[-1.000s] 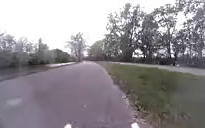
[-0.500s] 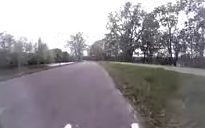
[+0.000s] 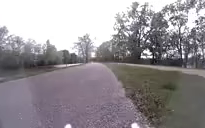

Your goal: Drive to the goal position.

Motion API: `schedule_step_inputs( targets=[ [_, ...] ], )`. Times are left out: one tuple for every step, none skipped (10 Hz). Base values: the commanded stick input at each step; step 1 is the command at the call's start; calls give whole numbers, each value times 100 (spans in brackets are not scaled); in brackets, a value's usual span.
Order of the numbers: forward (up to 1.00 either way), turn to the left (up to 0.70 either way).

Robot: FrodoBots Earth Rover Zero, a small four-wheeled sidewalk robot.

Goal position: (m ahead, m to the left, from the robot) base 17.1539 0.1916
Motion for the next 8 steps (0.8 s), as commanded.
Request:
schedule_step_inputs(
  targets=[
    [100, 0],
    [100, 0],
    [100, 0],
    [100, 0],
    [100, 0],
    [100, 0],
    [100, 0],
    [100, 0]
  ],
)
